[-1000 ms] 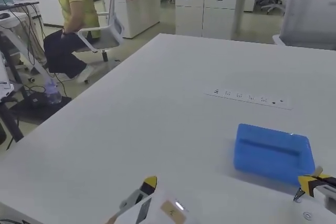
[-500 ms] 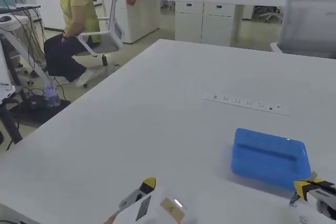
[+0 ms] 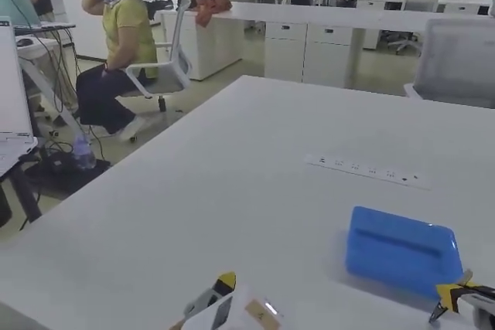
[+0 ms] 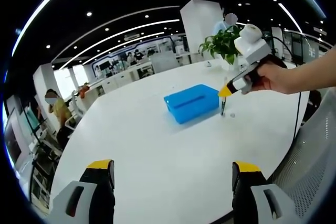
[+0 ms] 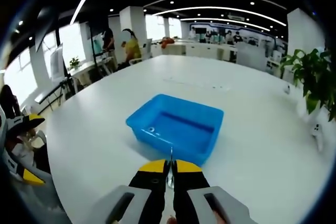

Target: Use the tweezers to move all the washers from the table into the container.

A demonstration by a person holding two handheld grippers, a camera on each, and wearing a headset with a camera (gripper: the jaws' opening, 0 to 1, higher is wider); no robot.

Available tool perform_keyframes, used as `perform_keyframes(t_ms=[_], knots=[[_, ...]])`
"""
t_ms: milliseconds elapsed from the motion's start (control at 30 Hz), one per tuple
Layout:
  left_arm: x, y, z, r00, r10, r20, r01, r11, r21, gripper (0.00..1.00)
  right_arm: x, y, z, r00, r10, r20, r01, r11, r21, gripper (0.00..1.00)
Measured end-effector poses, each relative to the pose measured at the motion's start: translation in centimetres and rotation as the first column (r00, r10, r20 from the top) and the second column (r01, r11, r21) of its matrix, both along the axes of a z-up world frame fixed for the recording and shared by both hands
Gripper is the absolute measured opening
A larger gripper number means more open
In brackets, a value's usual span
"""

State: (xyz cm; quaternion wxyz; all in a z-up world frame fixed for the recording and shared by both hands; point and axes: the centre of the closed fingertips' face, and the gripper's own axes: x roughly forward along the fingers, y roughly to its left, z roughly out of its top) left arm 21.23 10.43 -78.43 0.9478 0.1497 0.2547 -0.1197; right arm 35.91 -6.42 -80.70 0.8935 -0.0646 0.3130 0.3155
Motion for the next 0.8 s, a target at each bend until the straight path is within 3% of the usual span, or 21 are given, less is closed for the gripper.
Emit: perform_keyframes(t_ms=[467, 800], knots=[[0.0, -0.2, 0.1, 1.0, -0.008, 0.006, 0.008, 1.0, -0.003, 0.96, -1.4, 0.5, 1.6, 1.0, 0.024, -0.004, -0.024, 0.999, 0.032, 0.0], [-0.1, -0.3, -0.3, 1.0, -0.018, -0.011, 0.018, 1.0, 0.009, 0.95, -1.2, 1.0, 2.9, 0.998, 0.057, 0.02, -0.058, 0.998, 0.04, 0.0]])
